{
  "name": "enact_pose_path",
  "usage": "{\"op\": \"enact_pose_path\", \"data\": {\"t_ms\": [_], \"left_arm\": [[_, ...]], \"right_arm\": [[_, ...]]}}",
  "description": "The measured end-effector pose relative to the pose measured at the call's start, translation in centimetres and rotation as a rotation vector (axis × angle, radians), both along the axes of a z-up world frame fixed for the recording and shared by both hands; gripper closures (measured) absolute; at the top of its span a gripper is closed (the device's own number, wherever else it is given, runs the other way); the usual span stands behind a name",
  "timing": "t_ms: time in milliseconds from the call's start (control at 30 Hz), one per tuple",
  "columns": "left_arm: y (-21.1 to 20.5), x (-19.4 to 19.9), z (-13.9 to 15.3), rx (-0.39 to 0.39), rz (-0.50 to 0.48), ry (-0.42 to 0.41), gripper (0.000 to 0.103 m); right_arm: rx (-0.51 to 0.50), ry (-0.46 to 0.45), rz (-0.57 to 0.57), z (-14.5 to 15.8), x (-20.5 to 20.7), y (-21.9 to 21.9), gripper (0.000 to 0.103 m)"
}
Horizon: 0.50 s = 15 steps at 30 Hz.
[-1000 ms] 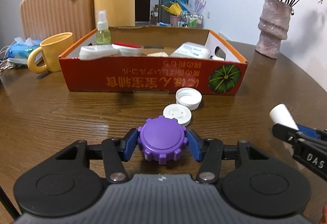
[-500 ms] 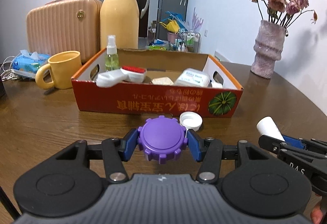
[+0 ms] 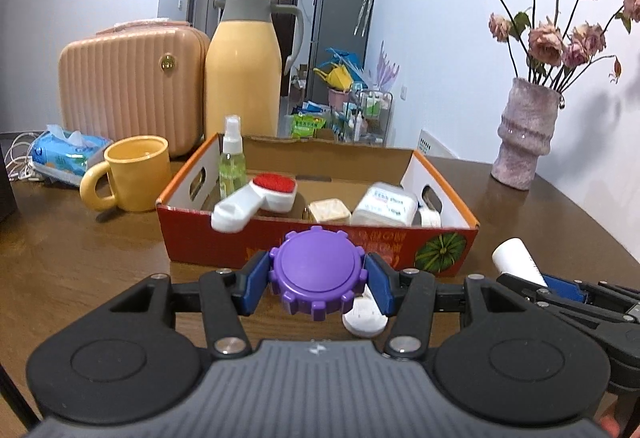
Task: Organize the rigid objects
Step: 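Carry the purple cap with the left gripper while the right carries the lotion bottle over the box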
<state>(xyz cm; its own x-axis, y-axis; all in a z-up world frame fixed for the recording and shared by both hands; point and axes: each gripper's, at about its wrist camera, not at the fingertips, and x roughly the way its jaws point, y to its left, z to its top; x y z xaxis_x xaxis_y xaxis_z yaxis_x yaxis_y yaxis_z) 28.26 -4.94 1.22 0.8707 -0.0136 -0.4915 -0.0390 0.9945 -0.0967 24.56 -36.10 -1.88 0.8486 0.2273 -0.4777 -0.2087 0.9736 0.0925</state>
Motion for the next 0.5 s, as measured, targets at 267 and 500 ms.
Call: {"op": "enact_pose_path", "data": {"t_ms": [267,500], "left_arm": [[0.4,0.7,1.3,-0.002,0.0,-0.041,0.049],[0.9,2.1,2.1,-0.015,0.011,-0.062,0.049]], "right_arm": [[0.005,-0.03,0.01,1.2,1.1,1.1,0.076],[0.011,-0.049,0.016,1.9,2.8,2.0,0.076]]}}
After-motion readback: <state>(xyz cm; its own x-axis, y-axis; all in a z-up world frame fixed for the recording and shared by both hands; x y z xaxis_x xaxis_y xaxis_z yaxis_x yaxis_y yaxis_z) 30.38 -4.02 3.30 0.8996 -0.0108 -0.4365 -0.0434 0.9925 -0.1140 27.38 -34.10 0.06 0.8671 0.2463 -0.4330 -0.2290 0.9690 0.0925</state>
